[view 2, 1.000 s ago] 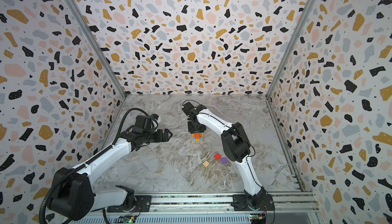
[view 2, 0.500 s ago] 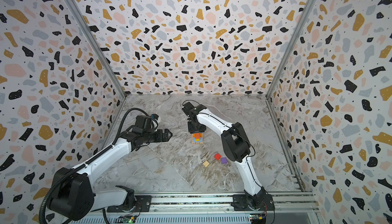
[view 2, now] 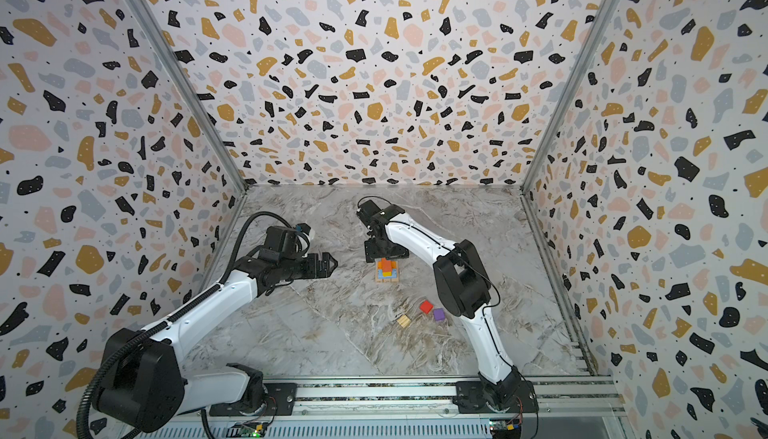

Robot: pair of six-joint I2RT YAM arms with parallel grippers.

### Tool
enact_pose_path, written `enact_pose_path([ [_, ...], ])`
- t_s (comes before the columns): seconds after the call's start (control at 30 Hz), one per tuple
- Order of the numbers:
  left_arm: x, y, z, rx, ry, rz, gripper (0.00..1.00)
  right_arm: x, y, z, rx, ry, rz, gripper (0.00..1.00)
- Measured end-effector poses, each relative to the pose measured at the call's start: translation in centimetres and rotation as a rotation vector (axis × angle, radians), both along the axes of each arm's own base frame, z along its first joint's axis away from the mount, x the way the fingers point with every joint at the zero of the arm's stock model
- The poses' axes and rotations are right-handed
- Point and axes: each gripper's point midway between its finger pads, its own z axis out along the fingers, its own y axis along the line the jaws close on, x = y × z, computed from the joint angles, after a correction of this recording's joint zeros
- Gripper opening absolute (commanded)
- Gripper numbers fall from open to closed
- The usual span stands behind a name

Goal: Build the wood block tower

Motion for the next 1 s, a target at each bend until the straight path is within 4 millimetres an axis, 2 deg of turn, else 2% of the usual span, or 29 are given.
enact_pose_path([
  [0.13,0.1,0.2,0.0,0.0,0.0,0.005,1.0,-0.2,-0.4,1.4,-0.009,-0.023,0.009,0.99],
  [0.3,0.1,0.2,0.0,0.001,0.0,0.006,1.0,-0.8,-0.8,5.6,0.015,-0.095,0.026,0.99],
  [0.47,0.1,0.2,0.0,0.001,0.0,0.006,1.0,-2.8,-1.9,9.3,0.039,-0.152,0.056,0.95],
  [0.53,0.2,0.2,-0.1,0.001,0.0,0.006,1.0,-3.7,-2.3,10.2,0.041,-0.164,0.073,0.91],
  [0.67,0.3,0.1,0.0,-0.002,-0.008,0.005,1.0,-6.2,-3.6,10.4,0.023,-0.161,0.103,0.85],
  [0.87,0.3,0.1,-0.3,-0.003,-0.008,0.005,1.0,-10.2,-5.8,9.5,-0.009,-0.126,0.154,0.73],
  [1.0,0.2,0.0,-0.4,-0.006,-0.009,0.003,1.0,-12.5,-7.2,8.8,-0.011,-0.105,0.182,0.69],
])
